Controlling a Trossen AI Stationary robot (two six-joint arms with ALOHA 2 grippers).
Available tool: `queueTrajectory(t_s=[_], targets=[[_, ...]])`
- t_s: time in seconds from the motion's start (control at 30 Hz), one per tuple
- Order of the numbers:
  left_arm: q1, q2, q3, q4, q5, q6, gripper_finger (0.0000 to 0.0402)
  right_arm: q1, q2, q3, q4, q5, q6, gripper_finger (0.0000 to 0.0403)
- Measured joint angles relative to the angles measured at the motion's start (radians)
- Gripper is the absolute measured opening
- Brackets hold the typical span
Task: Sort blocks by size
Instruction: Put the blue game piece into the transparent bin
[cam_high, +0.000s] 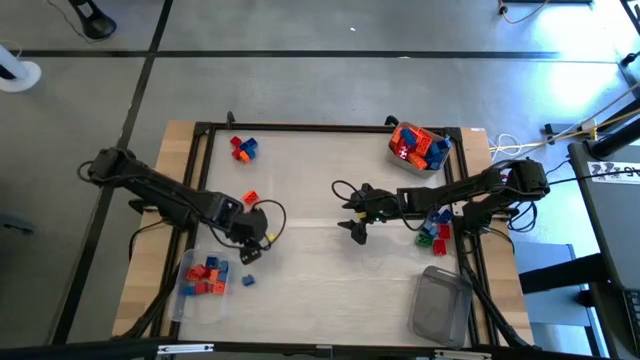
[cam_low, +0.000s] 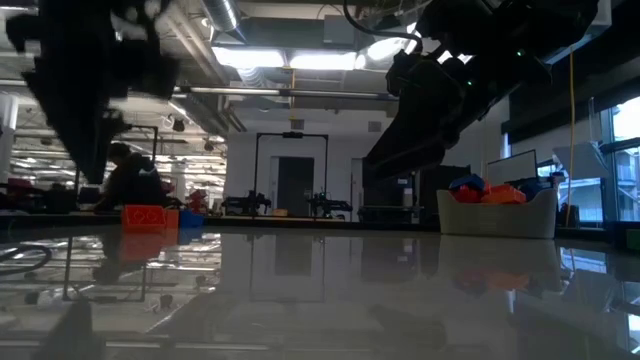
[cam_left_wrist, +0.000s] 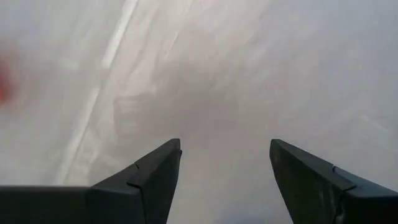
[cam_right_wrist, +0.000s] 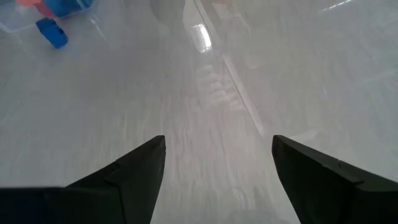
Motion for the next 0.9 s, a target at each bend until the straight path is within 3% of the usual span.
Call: queueTrajectory(t_s=[0.2, 0.37, 0.6, 0.9], targets=[[-0.123, 0.005, 0.113, 0.022, -0.077, 0.038, 0.0235, 0.000, 0.000, 0.000, 0.000, 0.000, 0.000, 0.0294], [-0.236, 0.086, 0.206, 0.041, -0.095, 0.024, 0.0235, 0.000, 0.000, 0.000, 0.000, 0.000, -0.001, 0.0294], [-0.331, 0.304, 0.399, -0.194, -0.103, -0.041, 0.0235, 0.000, 0.000, 0.000, 0.001, 0.000, 0.000, 0.0294], [-0.360, 0.371, 0.411, -0.250, -0.049, -0.151, 0.0235, 0.000, 0.000, 0.000, 0.000, 0.000, 0.000, 0.0294]])
